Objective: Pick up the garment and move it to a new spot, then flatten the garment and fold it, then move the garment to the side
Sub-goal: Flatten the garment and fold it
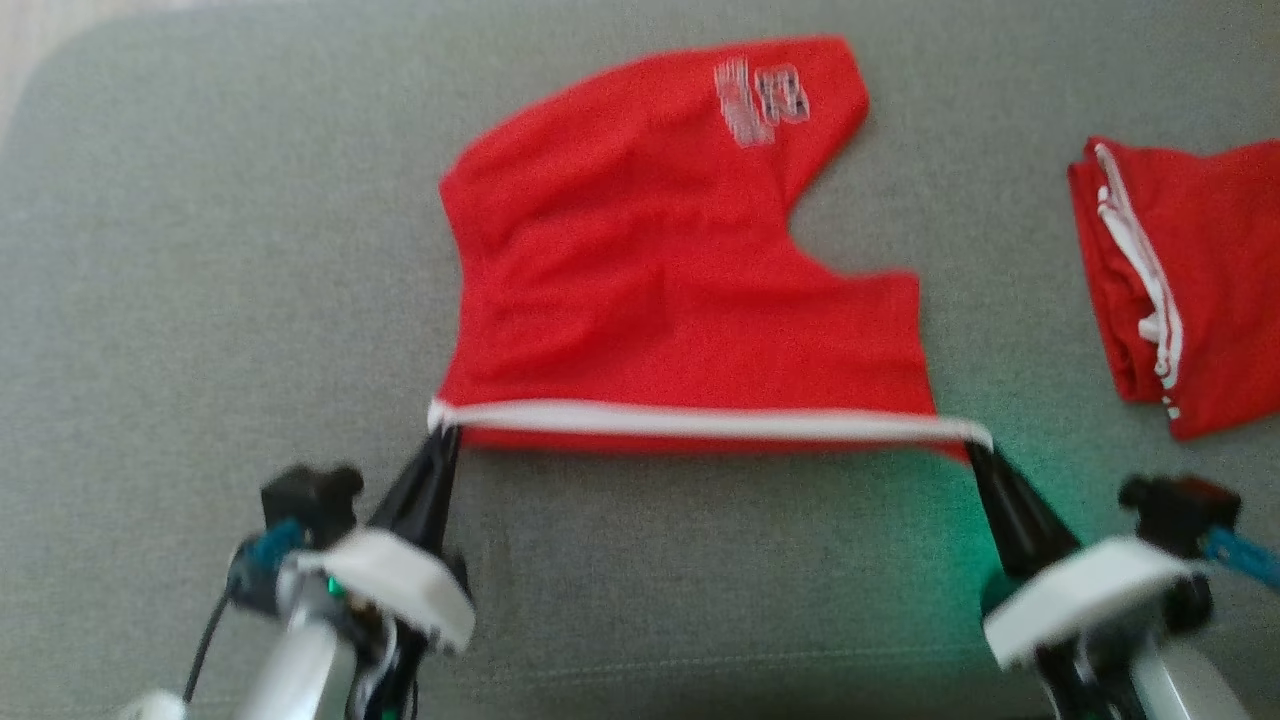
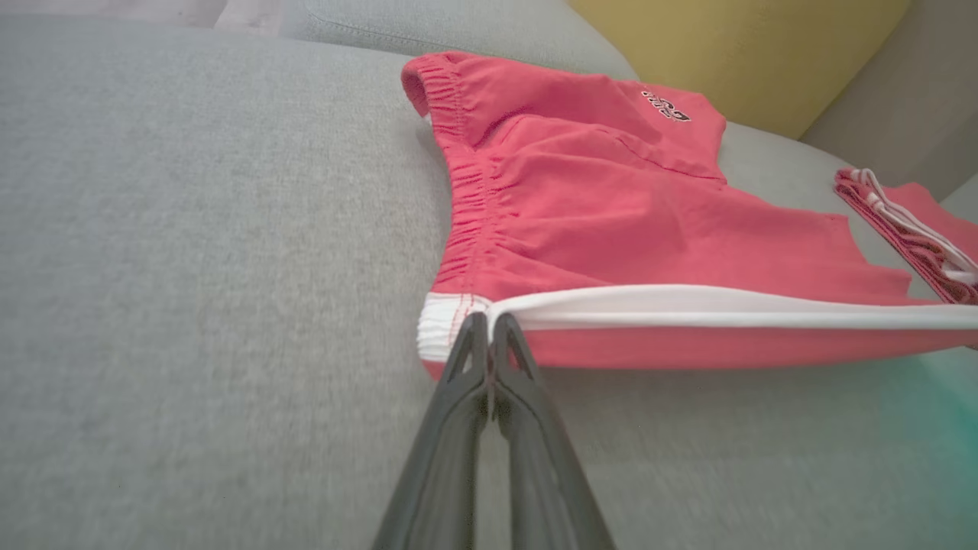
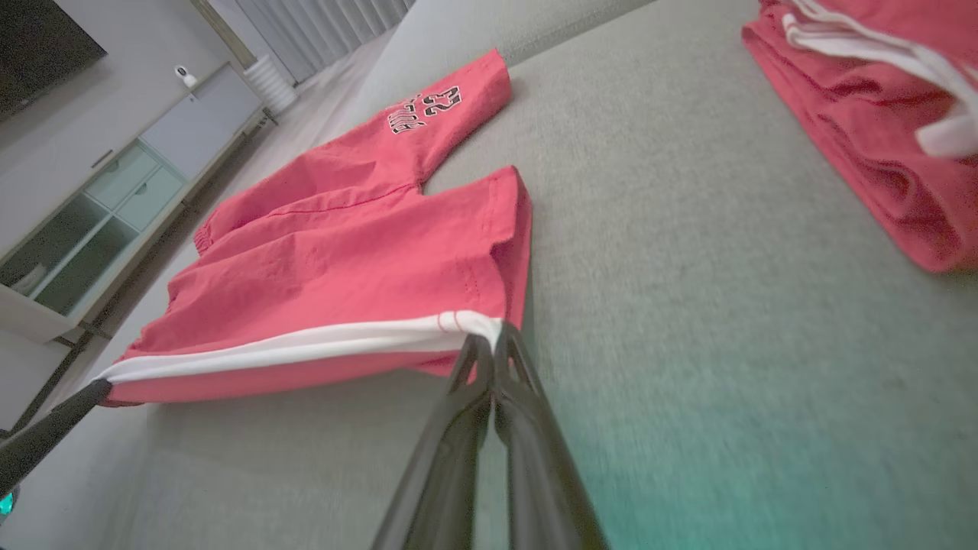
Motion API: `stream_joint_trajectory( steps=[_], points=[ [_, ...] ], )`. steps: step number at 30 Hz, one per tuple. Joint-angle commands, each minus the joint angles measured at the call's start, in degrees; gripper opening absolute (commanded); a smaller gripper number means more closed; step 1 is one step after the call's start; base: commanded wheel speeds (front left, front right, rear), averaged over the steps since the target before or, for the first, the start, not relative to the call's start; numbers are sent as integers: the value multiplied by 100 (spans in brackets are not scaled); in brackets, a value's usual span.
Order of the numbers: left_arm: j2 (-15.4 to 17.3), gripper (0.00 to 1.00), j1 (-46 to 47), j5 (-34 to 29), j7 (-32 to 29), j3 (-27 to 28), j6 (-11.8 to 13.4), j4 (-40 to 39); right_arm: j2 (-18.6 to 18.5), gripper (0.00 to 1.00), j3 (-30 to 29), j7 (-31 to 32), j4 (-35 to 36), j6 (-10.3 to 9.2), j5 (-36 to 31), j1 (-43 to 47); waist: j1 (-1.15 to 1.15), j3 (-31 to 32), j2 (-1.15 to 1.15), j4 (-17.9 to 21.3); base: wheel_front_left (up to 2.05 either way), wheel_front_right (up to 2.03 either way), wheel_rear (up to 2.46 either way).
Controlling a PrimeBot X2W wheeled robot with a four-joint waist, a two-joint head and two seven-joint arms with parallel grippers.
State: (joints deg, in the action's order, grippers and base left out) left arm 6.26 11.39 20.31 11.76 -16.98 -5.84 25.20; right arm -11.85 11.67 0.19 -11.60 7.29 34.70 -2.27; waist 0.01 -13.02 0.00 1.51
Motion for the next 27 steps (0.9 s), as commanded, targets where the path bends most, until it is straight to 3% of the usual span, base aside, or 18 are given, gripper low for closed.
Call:
stream_joint_trajectory(
  steps=[1,10,15,21,27],
  points=[
    [296,0,-266,59,-206,266,188,-604,25,0,-278,427,641,20,-161,423,-1,225,0,-47,0,0,0],
    [602,0,-1729,84,-1459,134,682,-2924,698,0,-1237,2446,2767,20,-591,1929,-1,571,0,-124,0,0,0],
    [702,0,-1993,81,-1809,98,800,-3573,813,0,-1461,2821,3304,20,-652,2091,-1,598,0,-124,0,0,0],
    [775,0,-1747,87,-2006,100,787,-3839,872,0,-1684,2814,3392,20,-816,1561,-1,422,0,-177,0,0,0],
    [826,0,-735,161,-2053,131,500,-3473,744,0,-1566,2559,2764,20,-1077,113,-1,-161,0,-345,0,0,0]
  ],
)
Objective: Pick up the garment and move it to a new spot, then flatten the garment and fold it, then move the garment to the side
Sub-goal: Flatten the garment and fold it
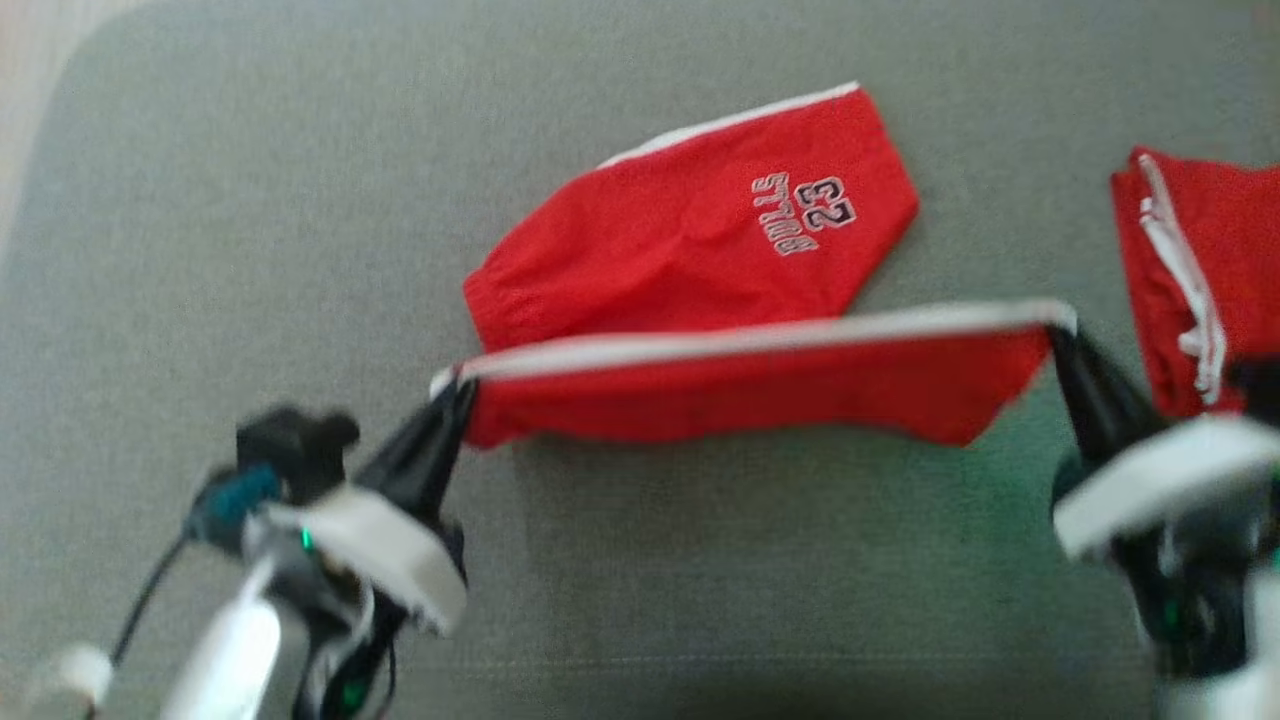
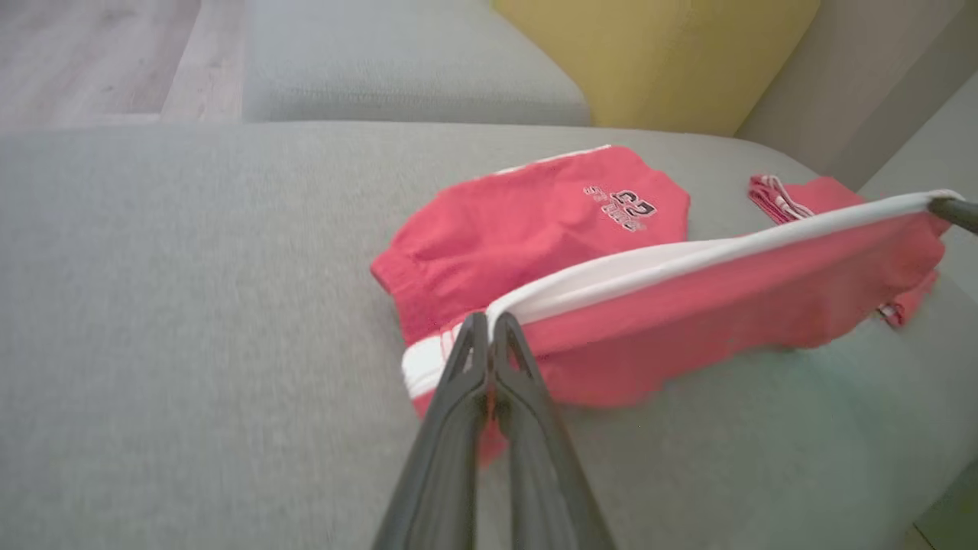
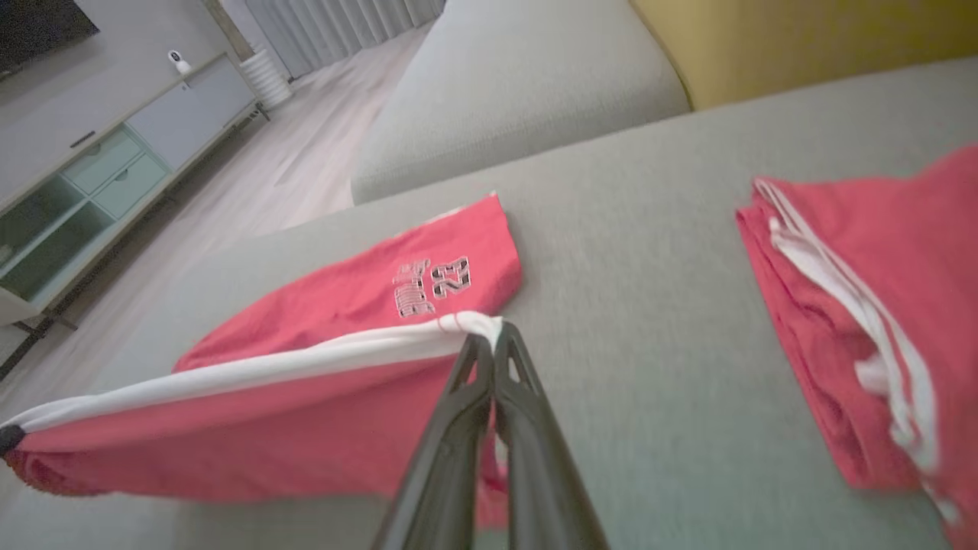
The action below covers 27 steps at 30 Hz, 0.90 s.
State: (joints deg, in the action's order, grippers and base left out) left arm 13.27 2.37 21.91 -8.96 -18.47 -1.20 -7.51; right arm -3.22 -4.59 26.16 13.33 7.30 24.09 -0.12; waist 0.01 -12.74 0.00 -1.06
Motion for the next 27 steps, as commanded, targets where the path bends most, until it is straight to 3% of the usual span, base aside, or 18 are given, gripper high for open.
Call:
stream_joint_trajectory(
  steps=[1,12,13,23,24,25,26,27],
  points=[
    [124,0,367,19,18,273,-30,-94,-175,0,98,-65,93,19,-26,-391,-1,-298,0,-125,0,0,0],
    [-94,0,2619,154,309,-89,-526,1567,-701,0,515,-702,-2422,19,124,-3286,-1,-1201,0,-526,0,0,0],
    [-130,0,2964,208,348,-167,-561,1938,-737,0,631,-865,-2890,19,146,-3688,-1,-1285,0,-547,0,0,0],
    [-290,0,4190,607,781,-611,-624,3588,-806,0,1229,-1732,-4684,19,370,-5029,-1,-1554,0,-549,0,0,0],
    [-300,9,4260,657,833,-691,-625,3691,-810,9,1310,-1824,-4802,19,393,-5098,-1,-1567,0,-546,0,0,0],
    [-307,49,4311,718,856,-783,-626,3789,-801,45,1412,-1916,-4892,19,442,-5150,-1,-1577,0,-543,0,0,0],
    [-308,100,4350,779,893,-858,-626,3869,-807,100,1518,-2026,-4959,19,477,-5187,-1,-1584,0,-539,0,0,0],
    [-307,100,4375,831,955,-913,-626,3934,-828,100,1605,-2179,-5015,19,492,-5209,-1,-1586,0,-536,0,0,0]
  ],
)
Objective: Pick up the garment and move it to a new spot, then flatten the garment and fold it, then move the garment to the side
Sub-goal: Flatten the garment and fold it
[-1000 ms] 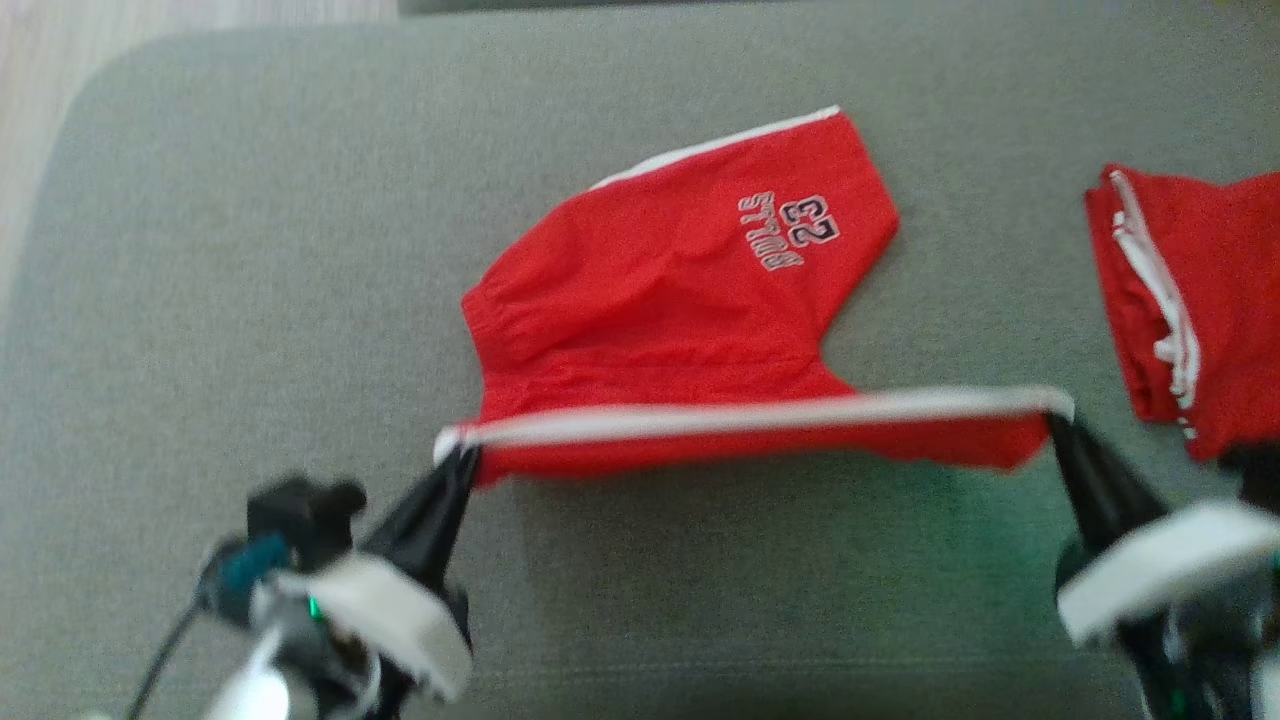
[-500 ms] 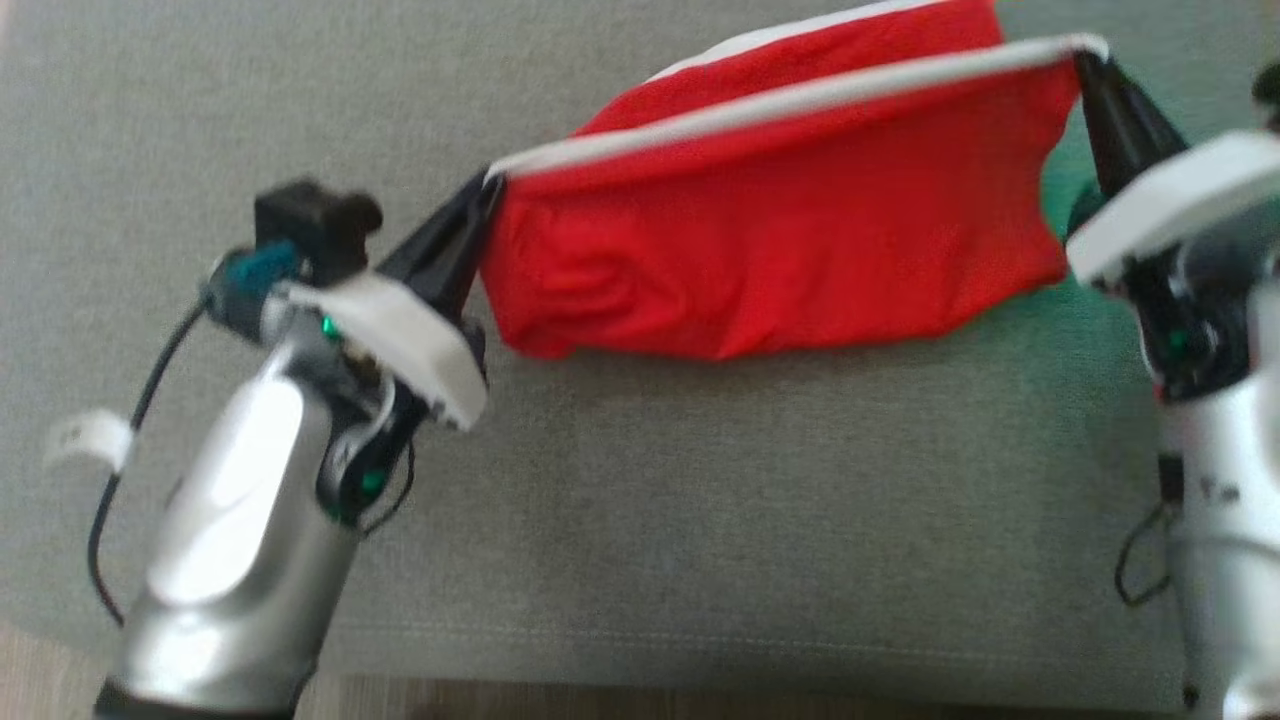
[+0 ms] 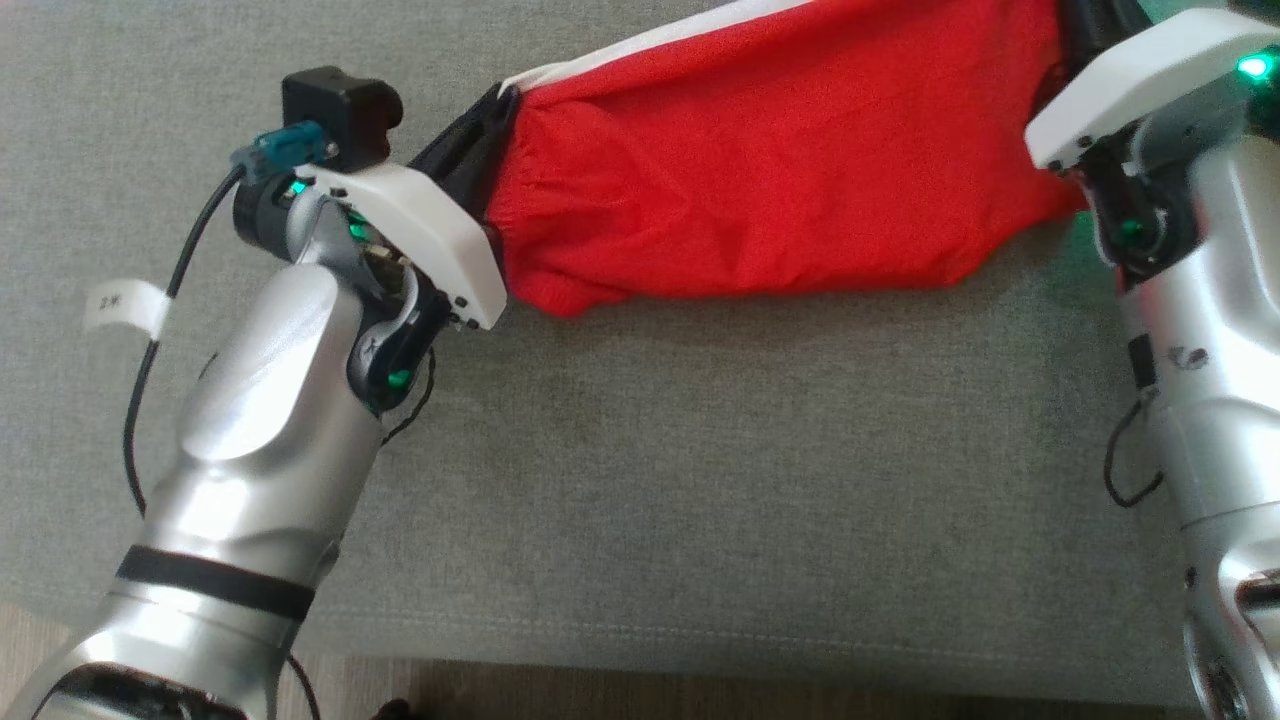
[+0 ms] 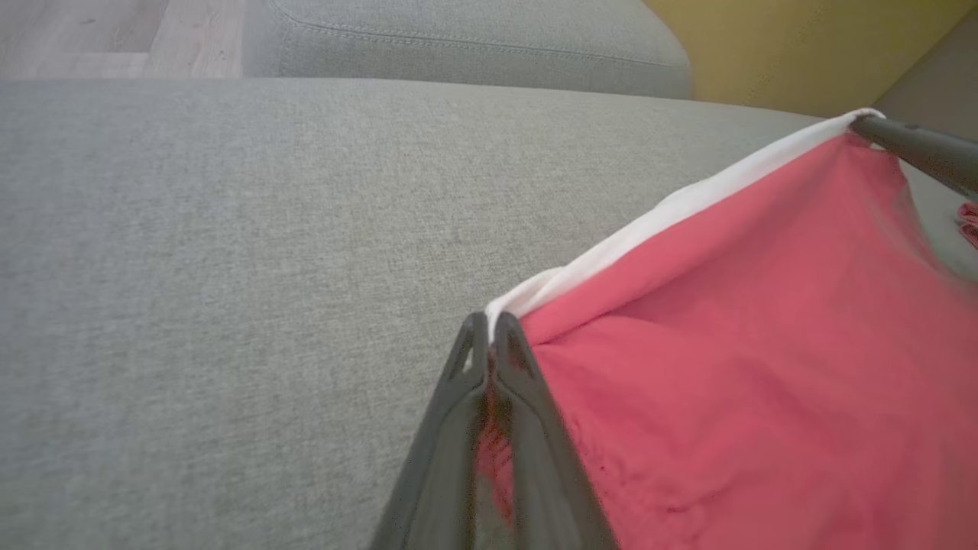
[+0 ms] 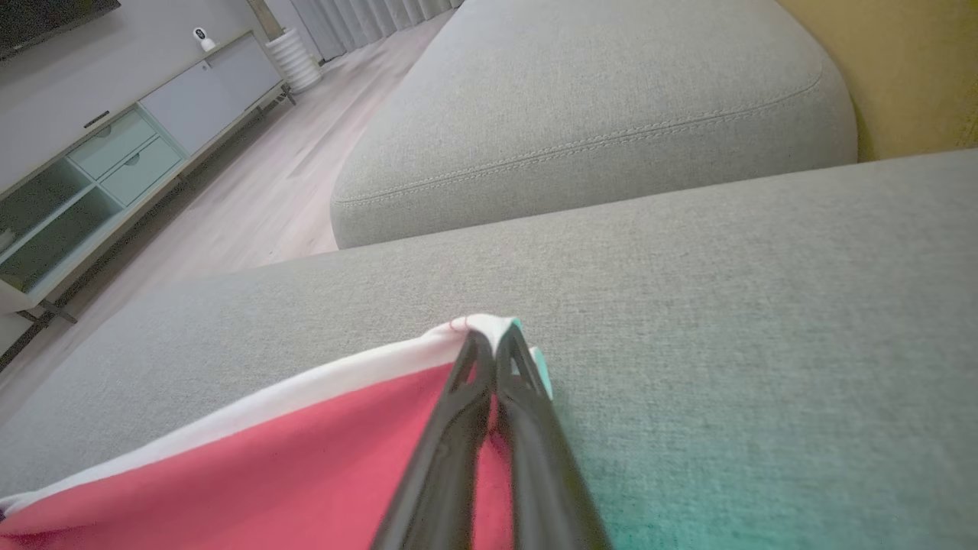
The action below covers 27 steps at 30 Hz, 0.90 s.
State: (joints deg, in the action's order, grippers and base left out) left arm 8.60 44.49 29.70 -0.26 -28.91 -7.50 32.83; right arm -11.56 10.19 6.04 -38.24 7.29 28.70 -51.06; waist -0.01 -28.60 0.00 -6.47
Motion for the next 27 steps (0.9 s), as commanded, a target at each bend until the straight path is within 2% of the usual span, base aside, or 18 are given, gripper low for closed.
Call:
stream_joint_trajectory(
  steps=[1,7,12,16,19,22,27],
  points=[
    [160,100,163,52,85,131,3,-100,6,100,127,-166,142,20,30,-116,1,0,0,4,0,0,0],
    [181,100,7,85,772,177,79,183,-139,100,432,-1310,52,20,-96,90,1,95,0,29,0,0,0],
    [218,100,-389,-49,1418,438,506,-107,-210,100,269,-1955,401,20,-508,557,1,243,0,101,0,0,0],
    [281,100,-770,-326,1518,790,893,-802,-166,100,-80,-2063,1080,20,-953,1119,1,343,0,174,0,0,0],
    [297,100,-1141,-645,1523,1142,1091,-1538,-49,100,-368,-2079,1680,20,-1232,1617,1,426,0,241,0,0,0],
    [294,100,-1546,-931,1524,1417,1179,-2077,132,100,-623,-2036,2232,20,-1475,2175,1,550,0,313,0,0,0],
    [221,100,-2133,-1219,1524,1621,1186,-2447,440,100,-993,-1731,3105,20,-1719,3094,1,748,0,379,0,0,0]
  ],
)
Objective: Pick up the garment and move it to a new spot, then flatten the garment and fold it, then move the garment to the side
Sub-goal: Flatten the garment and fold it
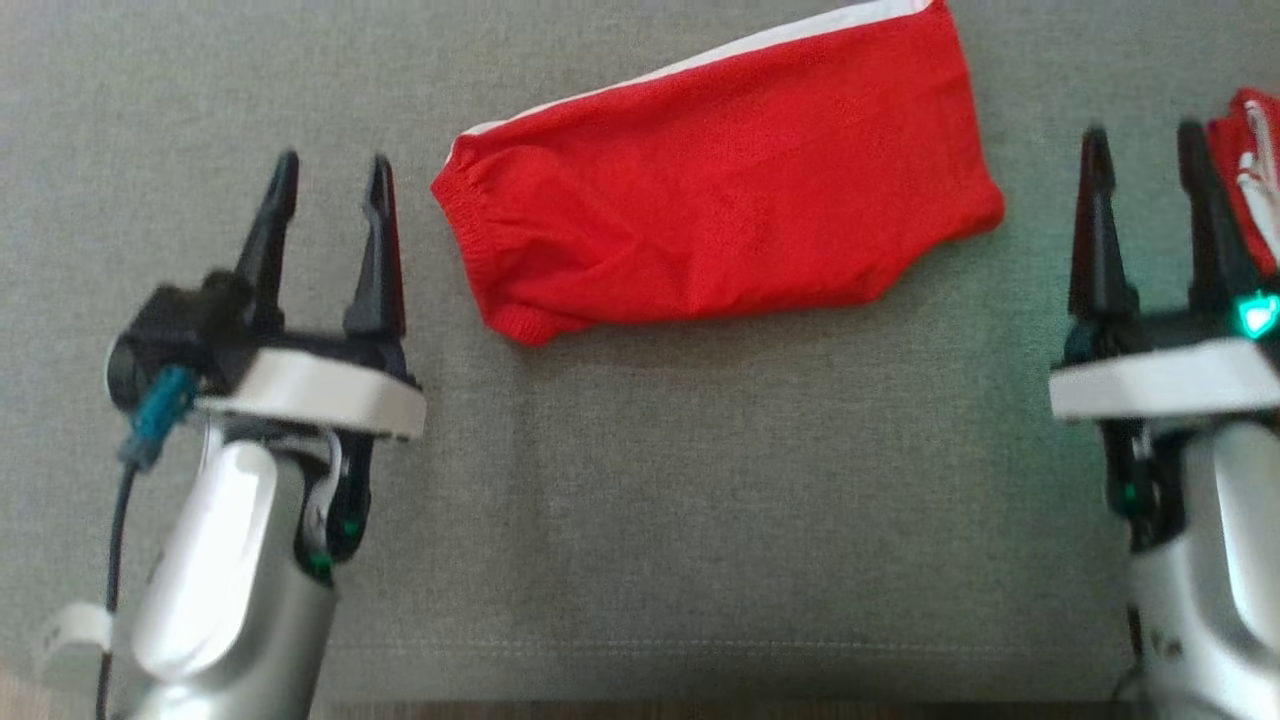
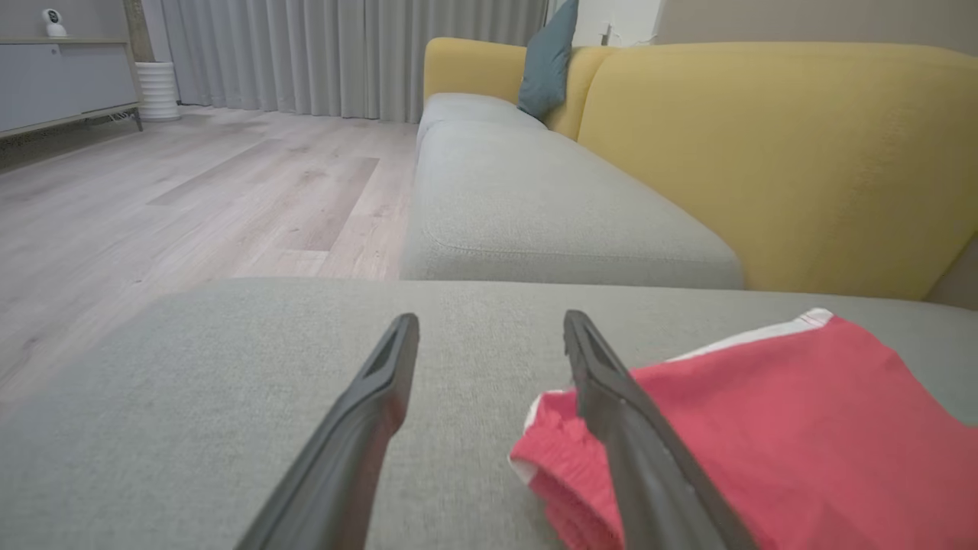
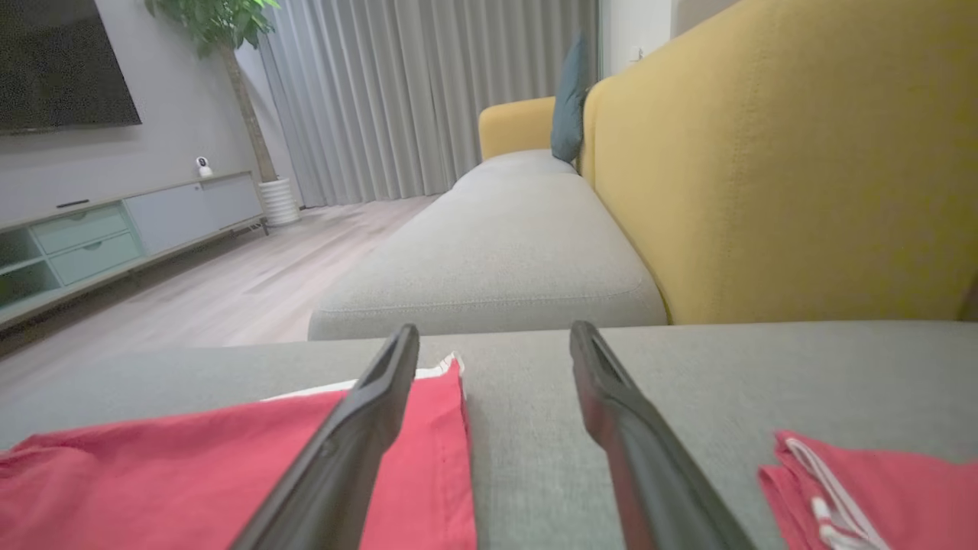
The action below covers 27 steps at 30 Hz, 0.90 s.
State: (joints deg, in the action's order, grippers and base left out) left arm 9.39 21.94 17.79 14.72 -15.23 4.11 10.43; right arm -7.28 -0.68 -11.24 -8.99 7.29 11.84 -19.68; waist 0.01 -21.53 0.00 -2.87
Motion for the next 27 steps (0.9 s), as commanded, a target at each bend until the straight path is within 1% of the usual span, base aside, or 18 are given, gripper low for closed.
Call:
stream_joint_trajectory(
  steps=[1,6,11,18,27],
  points=[
    [129,100,29,-80,27,280,26,-239,59,100,27,79,346,20,-80,132,-1,77,0,31,0,0,0],
    [49,100,-368,-253,27,365,-1,-288,231,100,-164,492,1053,20,-287,895,-1,242,0,80,0,0,0],
    [-23,100,-579,-363,28,402,-57,-262,300,100,-202,766,1469,20,-336,1277,-1,325,0,115,0,0,0],
    [-110,100,-597,-448,28,475,-133,-184,334,100,-199,971,1684,20,-326,1371,-1,353,0,135,0,0,0],
    [-194,100,-550,-540,28,531,-200,-166,338,100,-221,1085,1754,20,-338,1354,-1,306,0,122,0,0,0]
  ],
)
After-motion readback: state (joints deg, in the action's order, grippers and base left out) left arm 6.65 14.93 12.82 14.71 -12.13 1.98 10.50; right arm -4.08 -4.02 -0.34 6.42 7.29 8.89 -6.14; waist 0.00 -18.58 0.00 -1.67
